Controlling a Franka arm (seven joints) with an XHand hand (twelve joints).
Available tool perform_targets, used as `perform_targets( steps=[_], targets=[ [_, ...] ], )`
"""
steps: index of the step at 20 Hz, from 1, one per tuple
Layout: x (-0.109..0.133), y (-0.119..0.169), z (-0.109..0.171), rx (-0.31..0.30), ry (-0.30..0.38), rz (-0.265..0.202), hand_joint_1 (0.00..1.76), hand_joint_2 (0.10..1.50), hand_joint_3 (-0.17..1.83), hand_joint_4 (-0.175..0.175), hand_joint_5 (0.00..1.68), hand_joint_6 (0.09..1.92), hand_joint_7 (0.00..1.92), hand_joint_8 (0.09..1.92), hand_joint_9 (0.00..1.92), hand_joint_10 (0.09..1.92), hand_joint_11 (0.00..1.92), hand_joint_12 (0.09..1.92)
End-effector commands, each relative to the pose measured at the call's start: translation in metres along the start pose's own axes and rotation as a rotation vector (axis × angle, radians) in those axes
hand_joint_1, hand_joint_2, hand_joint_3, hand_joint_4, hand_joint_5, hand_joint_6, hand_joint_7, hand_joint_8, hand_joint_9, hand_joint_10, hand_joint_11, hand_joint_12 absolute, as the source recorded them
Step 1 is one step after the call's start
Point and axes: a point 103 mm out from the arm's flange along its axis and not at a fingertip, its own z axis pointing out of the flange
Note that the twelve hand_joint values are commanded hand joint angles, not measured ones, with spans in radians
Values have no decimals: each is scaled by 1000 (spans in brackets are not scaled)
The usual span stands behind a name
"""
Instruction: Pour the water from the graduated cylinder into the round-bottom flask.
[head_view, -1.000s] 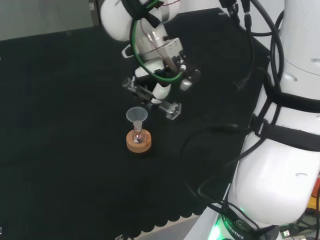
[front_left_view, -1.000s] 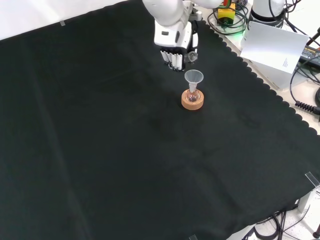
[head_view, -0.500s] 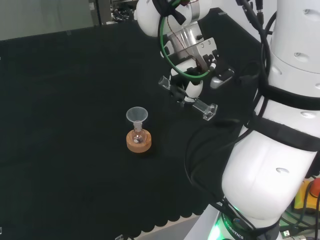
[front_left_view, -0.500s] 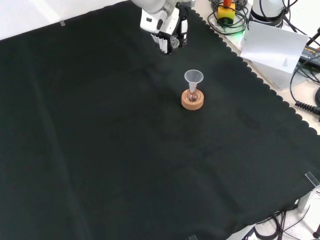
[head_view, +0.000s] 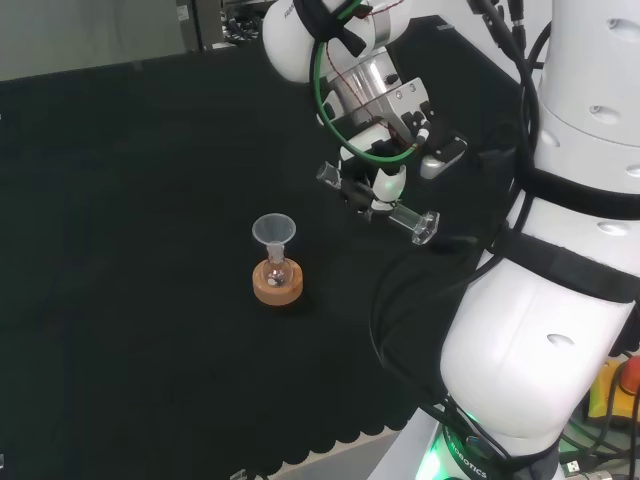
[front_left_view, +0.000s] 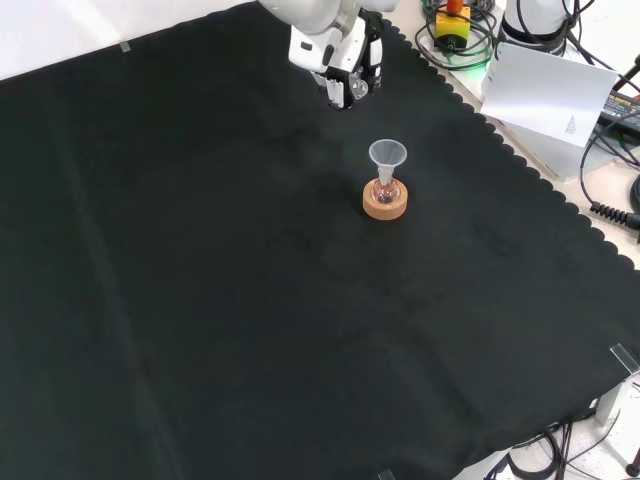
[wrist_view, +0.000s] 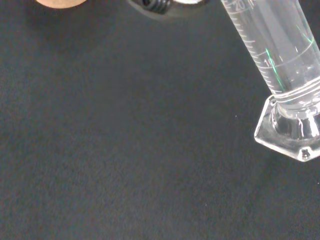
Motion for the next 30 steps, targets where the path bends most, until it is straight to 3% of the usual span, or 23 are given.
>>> perform_targets(
  steps=[1, 12, 30],
  targets=[
    [6, -1, 1, 43, -22, -4, 1243, 1166, 0, -175, 866, 1169, 904, 1157, 1421, 129, 1225, 755],
    [37, 9, -1, 160, -86, -56, 1243, 1166, 0, -175, 867, 1168, 904, 1157, 1423, 126, 1227, 753],
    [65, 20, -11, 319, -144, -47, 1243, 1165, 0, -175, 868, 1166, 906, 1154, 1428, 121, 1230, 750]
  ],
)
